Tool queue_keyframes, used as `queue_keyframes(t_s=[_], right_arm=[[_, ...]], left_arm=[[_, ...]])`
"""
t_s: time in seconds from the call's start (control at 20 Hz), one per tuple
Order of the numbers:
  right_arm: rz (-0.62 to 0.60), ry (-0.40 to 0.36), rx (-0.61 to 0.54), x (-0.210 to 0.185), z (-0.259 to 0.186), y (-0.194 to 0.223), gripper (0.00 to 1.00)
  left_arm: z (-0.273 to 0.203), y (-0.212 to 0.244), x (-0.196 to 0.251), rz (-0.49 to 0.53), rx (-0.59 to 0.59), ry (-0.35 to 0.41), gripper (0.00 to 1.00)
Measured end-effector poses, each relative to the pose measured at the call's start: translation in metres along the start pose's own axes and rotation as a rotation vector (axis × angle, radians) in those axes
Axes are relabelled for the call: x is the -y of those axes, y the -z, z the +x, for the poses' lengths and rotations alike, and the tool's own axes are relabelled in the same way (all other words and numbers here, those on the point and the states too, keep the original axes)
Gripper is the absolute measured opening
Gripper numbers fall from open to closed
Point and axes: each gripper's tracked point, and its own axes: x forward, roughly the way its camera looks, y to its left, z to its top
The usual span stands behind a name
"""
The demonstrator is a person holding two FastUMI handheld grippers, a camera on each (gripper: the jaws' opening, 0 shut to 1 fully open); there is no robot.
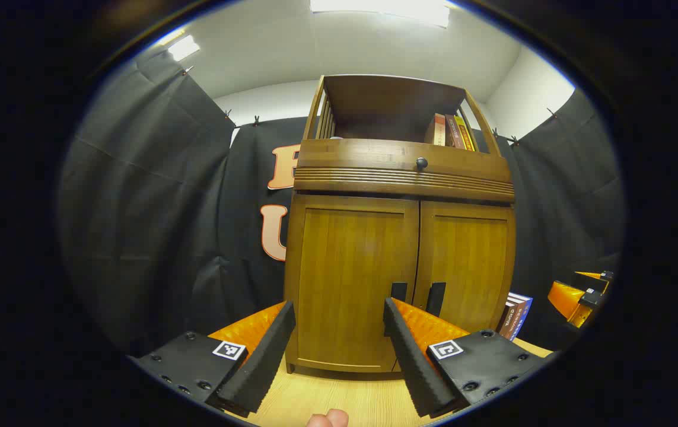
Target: Open the right door of the double-door shoe cabinet with the right hand, and open the left door with the left hand.
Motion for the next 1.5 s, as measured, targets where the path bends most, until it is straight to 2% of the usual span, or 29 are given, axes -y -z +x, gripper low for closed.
queue_keyframes(t_s=[0.25, 0.3, 0.55, 0.7, 0.9, 0.95, 1.1, 1.25, 1.4, 1.5], right_arm=[[0.001, 0.005, 0.011, 0.001, 0.003, 0.0, 0.94], [0.006, 0.002, 0.005, -0.001, 0.006, 0.003, 0.94], [0.004, 0.006, 0.02, -0.015, 0.017, 0.005, 0.94], [-0.015, -0.005, 0.021, -0.028, 0.026, 0.005, 0.93], [-0.015, -0.035, 0.018, -0.045, 0.042, 0.002, 0.94], [-0.007, -0.047, 0.024, -0.051, 0.05, 0.0, 0.94], [0.0, -0.07, 0.03, -0.066, 0.075, -0.002, 0.93], [-0.025, -0.118, 0.055, -0.09, 0.105, -0.003, 0.93], [-0.028, -0.136, 0.023, -0.107, 0.14, 0.02, 0.94], [-0.033, -0.165, -0.022, -0.116, 0.16, 0.043, 0.94]], left_arm=[[-0.002, -0.003, 0.003, 0.009, 0.011, 0.006, 0.94], [0.0, 0.0, 0.005, 0.002, 0.005, 0.011, 0.98], [0.014, 0.005, 0.003, -0.012, 0.006, 0.038, 0.94], [0.023, 0.01, -0.004, -0.02, -0.001, 0.037, 0.99], [0.029, 0.02, -0.017, -0.041, -0.011, 0.023, 0.97], [0.03, 0.022, -0.017, -0.035, -0.012, 0.016, 0.95], [0.033, 0.023, -0.023, -0.02, -0.019, 0.001, 0.99], [0.032, 0.024, -0.027, -0.022, -0.025, -0.008, 0.94], [0.027, 0.022, -0.031, -0.022, -0.026, -0.017, 0.99], [0.022, 0.02, -0.032, -0.023, -0.022, -0.018, 0.97]])
